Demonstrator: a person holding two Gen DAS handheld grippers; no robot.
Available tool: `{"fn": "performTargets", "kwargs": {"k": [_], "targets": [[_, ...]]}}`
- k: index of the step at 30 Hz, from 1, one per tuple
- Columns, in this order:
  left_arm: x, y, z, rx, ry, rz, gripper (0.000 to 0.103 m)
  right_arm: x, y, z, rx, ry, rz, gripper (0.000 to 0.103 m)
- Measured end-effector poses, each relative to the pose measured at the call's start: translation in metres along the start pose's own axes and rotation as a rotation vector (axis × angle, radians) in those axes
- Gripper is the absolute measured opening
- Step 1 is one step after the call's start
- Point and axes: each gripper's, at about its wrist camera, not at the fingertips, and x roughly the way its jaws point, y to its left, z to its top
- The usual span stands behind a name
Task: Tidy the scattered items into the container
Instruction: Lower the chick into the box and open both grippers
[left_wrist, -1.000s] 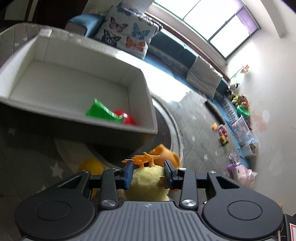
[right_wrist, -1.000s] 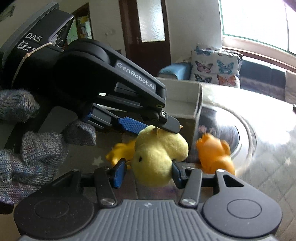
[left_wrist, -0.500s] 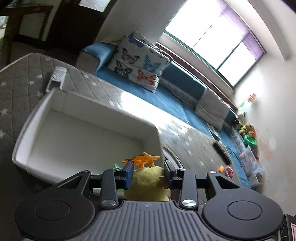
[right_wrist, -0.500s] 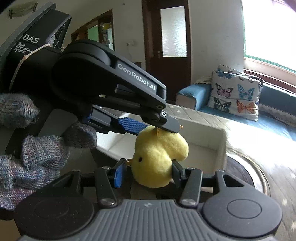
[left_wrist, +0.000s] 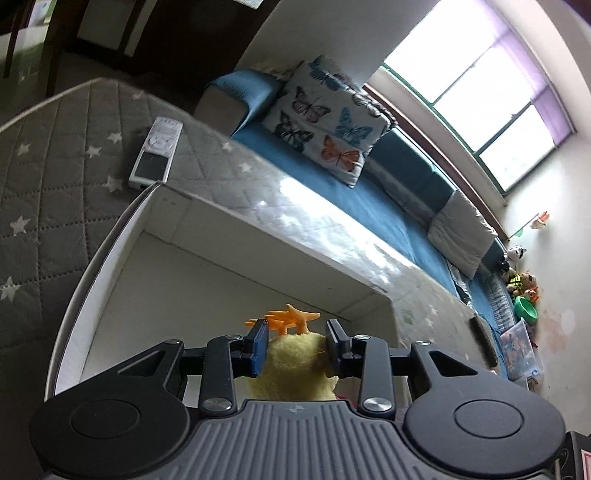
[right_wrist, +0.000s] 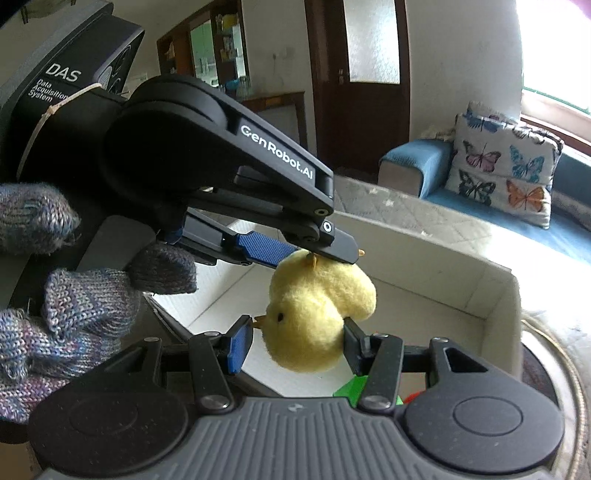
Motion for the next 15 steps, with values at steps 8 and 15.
{"fn": "performTargets", "kwargs": {"k": [8, 15], "targets": [[0.028, 0.023, 0.005, -0.048, 0.054, 0.023, 0.036, 0.038, -0.006, 0.004, 0.011, 0.087, 0.022, 0.051], [0.037, 0.031, 0.003, -0.072, 0.076, 0.025, 0.037, 0.052, -0.008, 0.003, 0.041, 0.124, 0.031, 0.052]]}}
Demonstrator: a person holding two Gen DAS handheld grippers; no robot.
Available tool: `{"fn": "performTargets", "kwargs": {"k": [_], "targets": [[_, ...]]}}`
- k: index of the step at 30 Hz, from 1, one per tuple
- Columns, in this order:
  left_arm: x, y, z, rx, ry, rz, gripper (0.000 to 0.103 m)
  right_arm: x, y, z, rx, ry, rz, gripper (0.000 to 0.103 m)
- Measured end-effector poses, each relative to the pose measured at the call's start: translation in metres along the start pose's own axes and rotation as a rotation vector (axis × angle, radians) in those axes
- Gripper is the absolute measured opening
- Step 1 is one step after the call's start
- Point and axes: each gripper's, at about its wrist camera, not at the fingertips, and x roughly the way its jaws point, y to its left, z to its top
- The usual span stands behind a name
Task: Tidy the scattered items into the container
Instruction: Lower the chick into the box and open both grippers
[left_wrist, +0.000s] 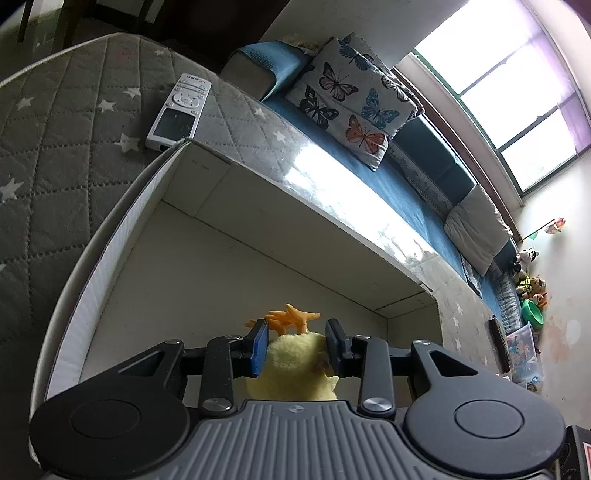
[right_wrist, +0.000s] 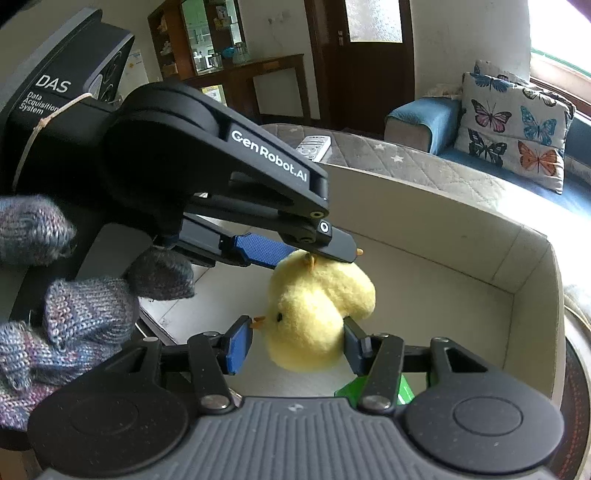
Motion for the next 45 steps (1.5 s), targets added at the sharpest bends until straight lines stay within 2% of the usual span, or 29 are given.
{"fn": "performTargets", "kwargs": {"k": [10, 23, 27, 30, 42, 45], "targets": [[-0.002, 0.003, -0.001, -0.006, 0.005, 0.008, 0.037, -0.003, -0.001, 0.003, 0.009, -0.015, -0.013, 0.053], [-0.033, -0.013, -0.013, 0.063, -0.06, 0.005, 0.037, -0.037, 0.017, -0.006, -0.015, -0.077, -0.051, 0.054], [-0.048, -0.021, -0.022, 0.089, -0.084, 0.001, 0.037, -0.052, 0.022, -0.012, -0.026, -0.099, -0.066, 0.055], [-0.06, -0.027, -0.032, 0.113, -0.101, -0.003, 0.037, -0.065, 0.027, -0.019, -0.035, -0.119, -0.086, 0.061], [-0.093, -0.042, -0.081, 0.18, -0.132, -0.024, 0.037, -0.117, 0.048, -0.06, -0.056, -0.189, -0.151, 0.063], [-0.1, -0.045, -0.094, 0.205, -0.143, -0.021, 0.037, -0.128, 0.054, -0.071, -0.058, -0.202, -0.161, 0.069]]}}
